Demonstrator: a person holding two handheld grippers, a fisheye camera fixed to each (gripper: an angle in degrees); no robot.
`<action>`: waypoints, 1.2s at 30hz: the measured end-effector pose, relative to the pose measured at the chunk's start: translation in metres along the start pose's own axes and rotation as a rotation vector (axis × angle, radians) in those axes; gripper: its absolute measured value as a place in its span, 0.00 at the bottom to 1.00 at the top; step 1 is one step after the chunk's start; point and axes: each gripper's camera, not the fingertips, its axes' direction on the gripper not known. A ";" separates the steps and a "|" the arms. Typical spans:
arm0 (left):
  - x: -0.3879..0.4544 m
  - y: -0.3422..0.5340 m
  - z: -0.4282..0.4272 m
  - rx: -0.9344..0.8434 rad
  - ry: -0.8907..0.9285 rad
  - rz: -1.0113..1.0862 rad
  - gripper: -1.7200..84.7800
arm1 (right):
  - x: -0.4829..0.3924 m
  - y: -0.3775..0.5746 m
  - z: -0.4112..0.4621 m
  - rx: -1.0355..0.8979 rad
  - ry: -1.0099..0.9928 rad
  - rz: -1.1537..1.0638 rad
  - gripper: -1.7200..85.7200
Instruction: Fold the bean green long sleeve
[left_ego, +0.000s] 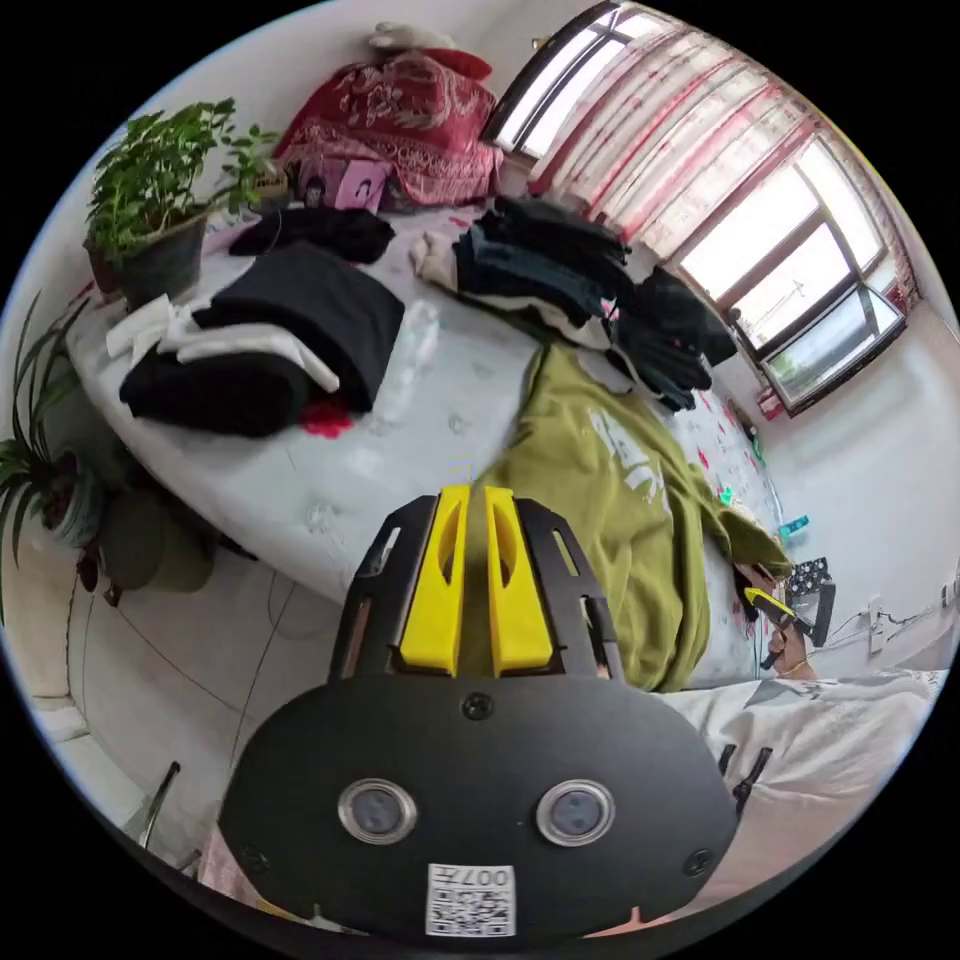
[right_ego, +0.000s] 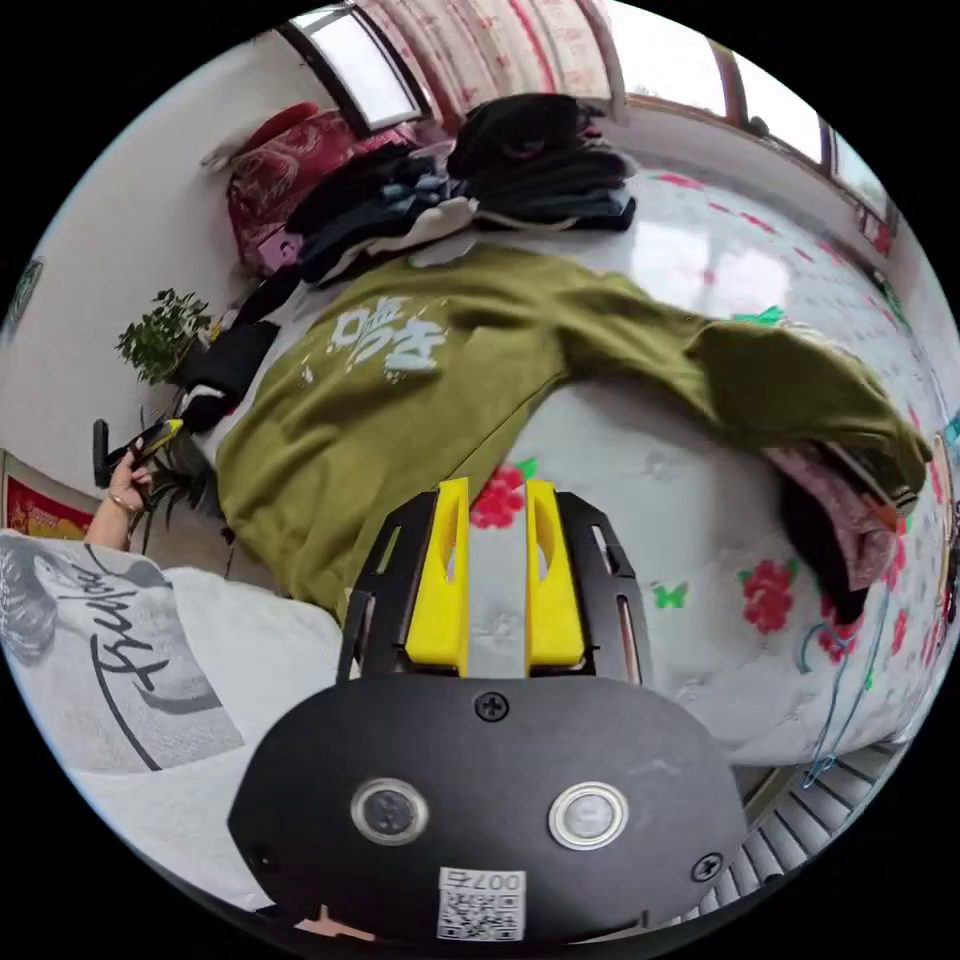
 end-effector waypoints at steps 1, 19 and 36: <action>-0.002 0.024 0.015 -0.048 -0.018 -0.016 0.07 | -0.008 0.006 0.012 -0.031 -0.023 -0.002 0.14; 0.019 0.128 -0.029 -0.190 0.303 0.340 0.02 | -0.005 0.038 -0.009 -0.146 0.193 -0.155 0.06; 0.053 0.139 0.015 -0.282 -0.201 0.336 0.03 | 0.072 0.061 0.045 -0.303 0.203 0.110 0.11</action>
